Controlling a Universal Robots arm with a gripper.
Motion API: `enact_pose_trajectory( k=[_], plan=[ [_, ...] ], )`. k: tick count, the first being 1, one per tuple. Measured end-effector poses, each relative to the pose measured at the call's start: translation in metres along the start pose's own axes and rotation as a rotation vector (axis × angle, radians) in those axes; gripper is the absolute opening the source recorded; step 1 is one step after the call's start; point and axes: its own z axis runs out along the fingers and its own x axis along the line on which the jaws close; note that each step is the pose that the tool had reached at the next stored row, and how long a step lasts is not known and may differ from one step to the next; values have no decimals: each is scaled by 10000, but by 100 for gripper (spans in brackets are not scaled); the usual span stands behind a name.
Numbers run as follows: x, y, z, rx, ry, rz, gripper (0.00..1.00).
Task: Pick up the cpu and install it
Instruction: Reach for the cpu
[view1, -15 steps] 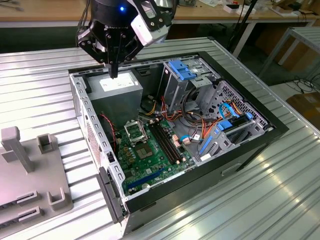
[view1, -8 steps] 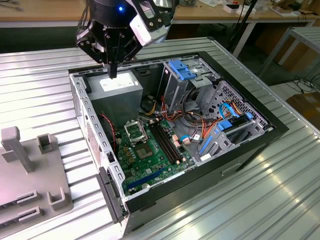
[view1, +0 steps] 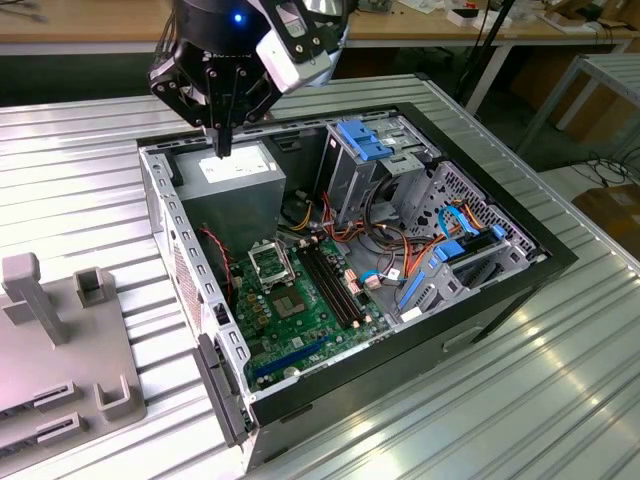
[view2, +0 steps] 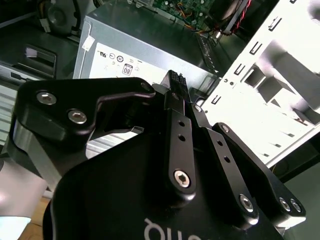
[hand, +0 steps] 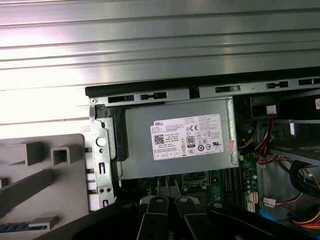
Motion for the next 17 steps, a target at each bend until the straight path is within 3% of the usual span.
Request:
enact_pose_trajectory(
  k=[17],
  plan=[
    [57,-4,2,2,30,2,11]
  ],
)
